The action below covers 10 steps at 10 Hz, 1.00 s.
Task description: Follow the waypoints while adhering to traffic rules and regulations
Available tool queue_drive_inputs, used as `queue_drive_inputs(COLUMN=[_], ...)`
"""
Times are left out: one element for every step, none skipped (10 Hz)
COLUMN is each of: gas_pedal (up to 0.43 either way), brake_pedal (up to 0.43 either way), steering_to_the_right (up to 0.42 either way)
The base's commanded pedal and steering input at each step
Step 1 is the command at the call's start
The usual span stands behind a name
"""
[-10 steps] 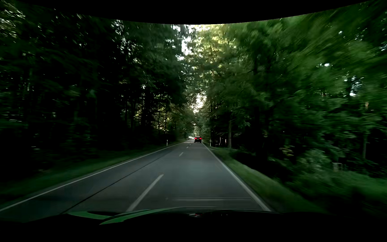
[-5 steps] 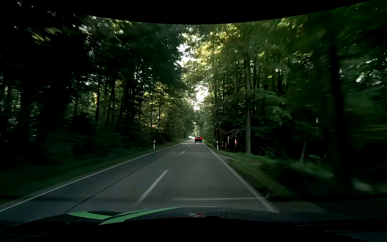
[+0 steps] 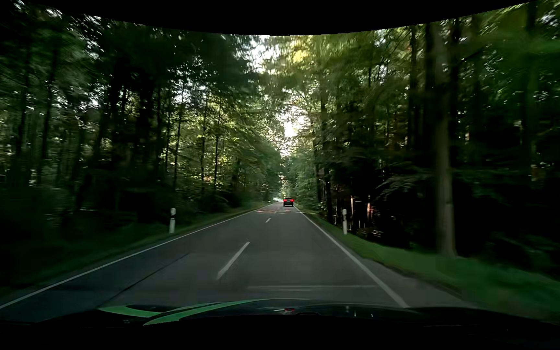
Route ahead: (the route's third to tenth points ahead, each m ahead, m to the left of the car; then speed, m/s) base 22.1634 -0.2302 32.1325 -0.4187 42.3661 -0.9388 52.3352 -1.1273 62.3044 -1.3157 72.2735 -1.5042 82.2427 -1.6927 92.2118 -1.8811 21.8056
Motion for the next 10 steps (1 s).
queue_drive_inputs(gas_pedal=[0.0, 0.008, 0.02, 0.039, 0.067, 0.067, 0.079, 0.087, 0.087, 0.098], brake_pedal=[0.0, 0.0, 0.0, 0.0, 0.0, 0.0, 0.0, 0.0, 0.0, 0.0], steering_to_the_right=[0.002, 0.004, 0.007, 0.007, 0.007, 0.007, 0.006, 0.005, 0.005, 0.003])
